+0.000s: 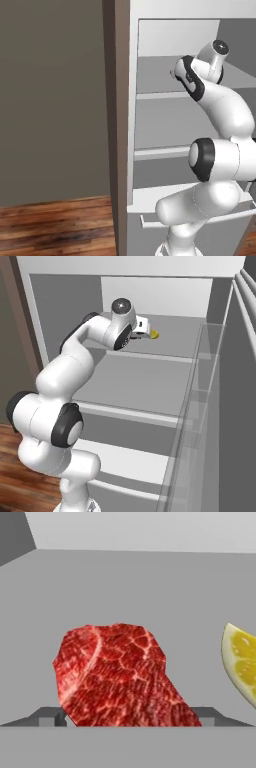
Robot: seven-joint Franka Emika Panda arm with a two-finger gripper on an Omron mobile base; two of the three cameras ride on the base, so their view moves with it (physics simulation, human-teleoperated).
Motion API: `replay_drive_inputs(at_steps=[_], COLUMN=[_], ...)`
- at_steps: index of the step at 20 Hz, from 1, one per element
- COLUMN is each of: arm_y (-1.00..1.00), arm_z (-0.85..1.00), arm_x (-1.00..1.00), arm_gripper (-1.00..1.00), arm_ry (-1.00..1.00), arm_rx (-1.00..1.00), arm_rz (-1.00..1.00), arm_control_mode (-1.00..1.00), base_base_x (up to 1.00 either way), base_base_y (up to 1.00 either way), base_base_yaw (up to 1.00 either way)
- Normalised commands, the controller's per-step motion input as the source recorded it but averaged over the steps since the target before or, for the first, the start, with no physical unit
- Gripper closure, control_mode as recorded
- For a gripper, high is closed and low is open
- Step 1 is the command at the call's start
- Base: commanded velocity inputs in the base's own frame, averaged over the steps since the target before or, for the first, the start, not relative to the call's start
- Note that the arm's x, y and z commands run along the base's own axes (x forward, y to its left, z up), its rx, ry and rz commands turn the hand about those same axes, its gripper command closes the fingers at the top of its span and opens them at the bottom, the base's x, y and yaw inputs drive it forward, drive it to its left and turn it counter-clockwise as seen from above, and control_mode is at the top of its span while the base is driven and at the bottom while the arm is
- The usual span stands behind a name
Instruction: Take the cheese, steak, and lemon wedge from the fridge and place them on the plate on the dining counter to create an appetizer plate.
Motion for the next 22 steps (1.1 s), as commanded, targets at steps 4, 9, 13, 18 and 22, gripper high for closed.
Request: replay_drive_inputs(at_steps=[4,9,13,18,22], arm_y=[0.0,0.0,0.0,0.0,0.02], arm_z=[0.0,0.0,0.0,0.0,0.0], arm_x=[0.01,-0.18,-0.68,-0.7,-0.77], arm_gripper=[1.0,1.0,1.0,1.0,1.0], arm_ry=[0.0,0.0,0.0,0.0,0.0], arm_rx=[0.0,0.0,0.0,0.0,0.0], arm_rz=[0.0,0.0,0.0,-0.01,0.0], arm_control_mode=[-1.0,-1.0,-1.0,-1.0,-1.0], base_base_x=[0.0,0.0,0.0,0.0,0.0], base_base_y=[0.0,0.0,0.0,0.0,0.0], base_base_yaw=[0.0,0.0,0.0,0.0,0.0])
